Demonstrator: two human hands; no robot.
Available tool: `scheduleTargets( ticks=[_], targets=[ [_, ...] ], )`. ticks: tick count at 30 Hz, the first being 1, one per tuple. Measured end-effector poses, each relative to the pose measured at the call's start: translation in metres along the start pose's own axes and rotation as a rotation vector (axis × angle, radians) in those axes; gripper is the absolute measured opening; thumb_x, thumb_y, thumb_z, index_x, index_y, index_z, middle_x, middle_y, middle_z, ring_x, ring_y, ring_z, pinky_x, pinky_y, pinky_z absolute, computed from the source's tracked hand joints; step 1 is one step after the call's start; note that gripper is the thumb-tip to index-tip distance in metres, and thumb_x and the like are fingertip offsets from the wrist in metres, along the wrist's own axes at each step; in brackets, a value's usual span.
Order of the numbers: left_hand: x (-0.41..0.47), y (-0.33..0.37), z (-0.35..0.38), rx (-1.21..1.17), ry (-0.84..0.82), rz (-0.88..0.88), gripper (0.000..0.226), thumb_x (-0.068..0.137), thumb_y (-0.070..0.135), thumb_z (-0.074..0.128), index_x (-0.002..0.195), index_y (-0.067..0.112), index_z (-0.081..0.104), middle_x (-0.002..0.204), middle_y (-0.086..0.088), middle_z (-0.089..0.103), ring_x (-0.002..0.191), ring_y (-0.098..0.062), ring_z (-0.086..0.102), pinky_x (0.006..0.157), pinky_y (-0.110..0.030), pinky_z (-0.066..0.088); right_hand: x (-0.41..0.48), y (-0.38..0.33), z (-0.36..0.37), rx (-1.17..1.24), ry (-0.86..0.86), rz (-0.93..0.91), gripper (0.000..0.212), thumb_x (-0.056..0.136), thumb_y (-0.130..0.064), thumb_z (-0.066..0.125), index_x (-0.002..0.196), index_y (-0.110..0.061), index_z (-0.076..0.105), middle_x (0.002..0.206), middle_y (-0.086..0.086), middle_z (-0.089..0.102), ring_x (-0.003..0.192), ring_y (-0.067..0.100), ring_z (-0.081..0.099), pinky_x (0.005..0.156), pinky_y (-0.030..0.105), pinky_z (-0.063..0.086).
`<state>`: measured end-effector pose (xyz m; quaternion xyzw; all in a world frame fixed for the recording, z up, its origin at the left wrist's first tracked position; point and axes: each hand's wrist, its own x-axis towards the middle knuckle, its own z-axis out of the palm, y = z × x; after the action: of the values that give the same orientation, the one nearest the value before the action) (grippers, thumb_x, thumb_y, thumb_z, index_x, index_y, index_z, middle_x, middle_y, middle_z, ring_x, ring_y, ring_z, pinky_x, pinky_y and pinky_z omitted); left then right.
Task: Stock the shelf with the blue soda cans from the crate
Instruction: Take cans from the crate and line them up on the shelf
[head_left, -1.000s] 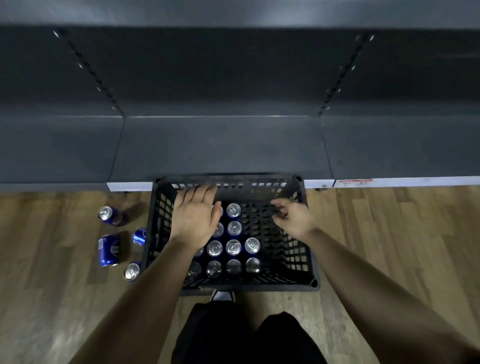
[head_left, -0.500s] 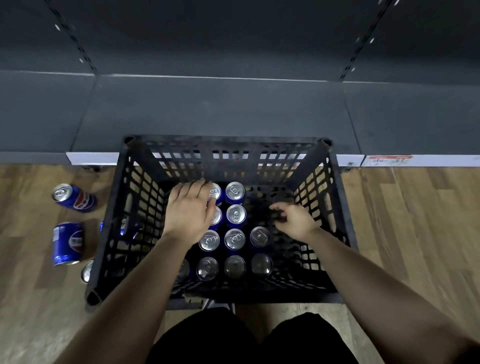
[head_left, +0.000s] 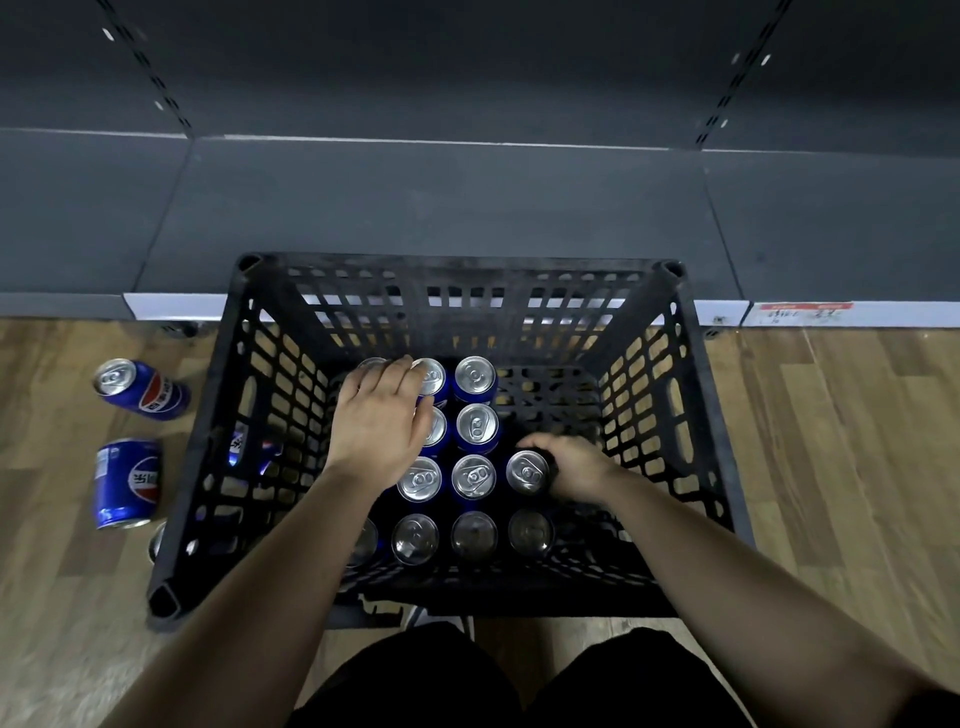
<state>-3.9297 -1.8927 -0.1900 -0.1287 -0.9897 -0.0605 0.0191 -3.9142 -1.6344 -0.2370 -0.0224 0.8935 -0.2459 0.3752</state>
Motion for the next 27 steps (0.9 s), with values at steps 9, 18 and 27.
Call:
scheduleTargets(
  ticks=[9,18,27],
  targets=[
    [0.005,-0.003,-0.003,0.031,-0.006,-0.003,0.046,0.092,0.036,0.035,0.118,0.01,0.062,0.12,-0.009,0.063,0.107,-0.028,0.06,0.099,-0.038,0.027,0.004,-0.007,0.001,-0.099,-0.06,-0.025,0.068,0.08,-0.017,0.072,0.138,-0.035,0.042,0.13,0.002,0.059,0.116,0.02,0.056,0.09,0.021,0.039],
    [0.015,0.003,-0.058,0.064,-0.043,-0.002,0.047,0.092,0.037,0.038,0.123,0.009,0.061,0.122,-0.009,0.062,0.109,-0.027,0.059,0.1,-0.042,0.036,-0.035,-0.026,-0.037,0.113,-0.006,-0.01,0.083,0.064,-0.013,0.086,0.131,-0.042,0.046,0.116,-0.01,0.061,0.11,0.014,0.058,0.096,0.031,0.049],
    [0.02,0.037,-0.251,0.059,-0.03,0.039,0.05,0.09,0.037,0.035,0.121,0.007,0.061,0.107,-0.009,0.067,0.1,-0.031,0.06,0.099,-0.043,0.033,-0.167,-0.133,-0.174,0.338,0.039,-0.1,0.081,0.065,-0.012,0.087,0.133,-0.029,0.048,0.116,-0.01,0.063,0.109,0.007,0.059,0.091,0.015,0.042]
  ],
)
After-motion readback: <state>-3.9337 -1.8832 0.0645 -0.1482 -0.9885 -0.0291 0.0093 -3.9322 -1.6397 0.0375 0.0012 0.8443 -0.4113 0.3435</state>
